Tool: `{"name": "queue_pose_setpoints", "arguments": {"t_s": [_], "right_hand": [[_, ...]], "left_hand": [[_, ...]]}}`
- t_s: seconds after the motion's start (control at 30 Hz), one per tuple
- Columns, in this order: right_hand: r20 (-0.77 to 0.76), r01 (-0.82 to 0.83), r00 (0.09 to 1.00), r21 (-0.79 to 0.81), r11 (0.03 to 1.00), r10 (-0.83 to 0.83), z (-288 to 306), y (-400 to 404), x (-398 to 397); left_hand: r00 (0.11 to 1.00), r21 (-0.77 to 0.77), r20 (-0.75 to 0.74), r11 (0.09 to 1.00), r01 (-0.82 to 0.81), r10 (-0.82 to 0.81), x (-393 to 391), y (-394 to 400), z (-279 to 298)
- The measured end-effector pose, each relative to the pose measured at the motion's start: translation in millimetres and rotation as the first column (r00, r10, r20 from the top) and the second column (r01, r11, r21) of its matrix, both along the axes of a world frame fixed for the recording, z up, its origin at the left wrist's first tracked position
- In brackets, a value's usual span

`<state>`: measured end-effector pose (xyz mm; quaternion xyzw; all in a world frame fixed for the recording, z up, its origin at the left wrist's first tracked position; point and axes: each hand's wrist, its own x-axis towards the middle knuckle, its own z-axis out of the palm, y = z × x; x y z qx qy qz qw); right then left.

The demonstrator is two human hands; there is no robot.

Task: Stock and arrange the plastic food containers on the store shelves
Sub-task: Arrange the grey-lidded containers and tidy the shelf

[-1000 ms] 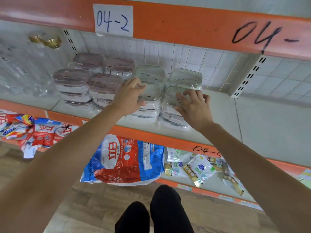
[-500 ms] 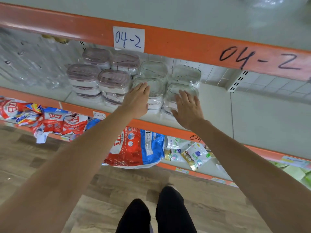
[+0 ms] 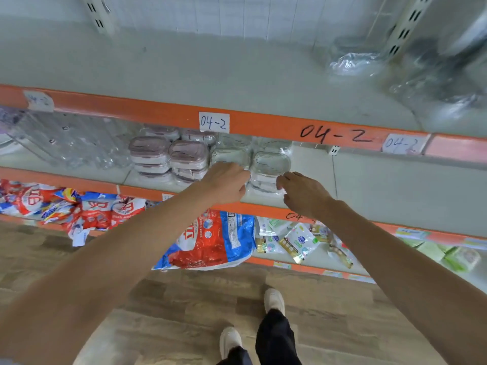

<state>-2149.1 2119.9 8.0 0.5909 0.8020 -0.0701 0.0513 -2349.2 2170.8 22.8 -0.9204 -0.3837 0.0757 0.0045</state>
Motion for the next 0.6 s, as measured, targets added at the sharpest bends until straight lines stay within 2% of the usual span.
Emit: {"name": "queue_pose_setpoints", "arguments": {"t_s": [0.13, 0.3, 0.5, 0.6], "right_hand": [[-0.002, 0.022, 1.000, 0.110, 0.994, -0.022, 42.9, -28.7, 27.3], [-0.028, 0.080, 0.997, 0.243, 0.967, -0.076, 97.2, -47.1, 63.2], [-0.047, 0.181, 0.983, 0.379, 0.907, -0.177, 141.0, -49.2, 118.8], [-0.076, 0.242, 0.970, 0.375, 0.895, -0.230, 148.5, -43.0, 151.8]], "left_hand": [[0.985, 0.082, 0.069, 0.985, 0.153, -0.159, 24.3, -9.8, 37.5], [0.962, 0.172, 0.115, 0.959, 0.224, -0.246, 55.2, -12.8, 88.6], [0.932, 0.232, 0.274, 0.957, 0.174, -0.236, 112.1, 13.9, 128.9], [0.907, 0.195, 0.382, 0.975, 0.108, -0.177, 149.2, 20.4, 128.7]]}}
